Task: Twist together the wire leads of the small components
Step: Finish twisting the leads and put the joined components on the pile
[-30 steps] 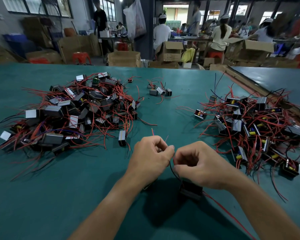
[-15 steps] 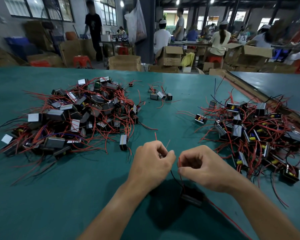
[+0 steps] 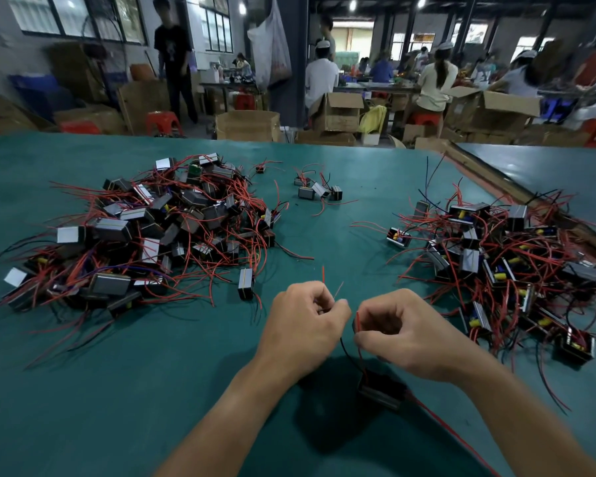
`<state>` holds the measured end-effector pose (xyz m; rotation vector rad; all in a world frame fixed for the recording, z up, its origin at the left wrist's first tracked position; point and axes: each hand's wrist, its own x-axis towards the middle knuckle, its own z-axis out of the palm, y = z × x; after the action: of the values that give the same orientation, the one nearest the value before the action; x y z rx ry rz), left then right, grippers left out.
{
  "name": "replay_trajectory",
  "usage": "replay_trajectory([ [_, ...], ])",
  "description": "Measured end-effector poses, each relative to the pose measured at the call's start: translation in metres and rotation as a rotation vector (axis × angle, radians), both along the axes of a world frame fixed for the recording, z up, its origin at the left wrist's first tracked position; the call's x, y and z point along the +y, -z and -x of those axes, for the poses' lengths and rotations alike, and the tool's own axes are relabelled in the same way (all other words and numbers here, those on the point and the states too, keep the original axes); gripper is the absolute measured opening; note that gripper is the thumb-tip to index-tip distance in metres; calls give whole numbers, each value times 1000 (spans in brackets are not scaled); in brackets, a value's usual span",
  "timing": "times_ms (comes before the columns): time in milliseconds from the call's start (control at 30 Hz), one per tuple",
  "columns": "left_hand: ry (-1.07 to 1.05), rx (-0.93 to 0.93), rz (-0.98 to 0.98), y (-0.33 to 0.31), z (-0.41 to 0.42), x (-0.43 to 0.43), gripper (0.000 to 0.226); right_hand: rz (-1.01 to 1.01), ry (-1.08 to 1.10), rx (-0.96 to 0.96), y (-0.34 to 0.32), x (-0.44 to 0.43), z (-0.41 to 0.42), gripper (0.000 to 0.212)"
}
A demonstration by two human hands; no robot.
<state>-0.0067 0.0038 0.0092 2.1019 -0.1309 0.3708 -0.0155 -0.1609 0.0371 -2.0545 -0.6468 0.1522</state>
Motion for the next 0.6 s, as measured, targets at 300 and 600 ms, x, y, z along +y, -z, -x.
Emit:
replay_trajectory([
  [300,82,4,98,-5,2,0,27,-12,16,-10,-1,-3,-4,19],
  [600,-113,34,395,-26,-2,22,32,-18,43,34,-2,-6,-4,22],
])
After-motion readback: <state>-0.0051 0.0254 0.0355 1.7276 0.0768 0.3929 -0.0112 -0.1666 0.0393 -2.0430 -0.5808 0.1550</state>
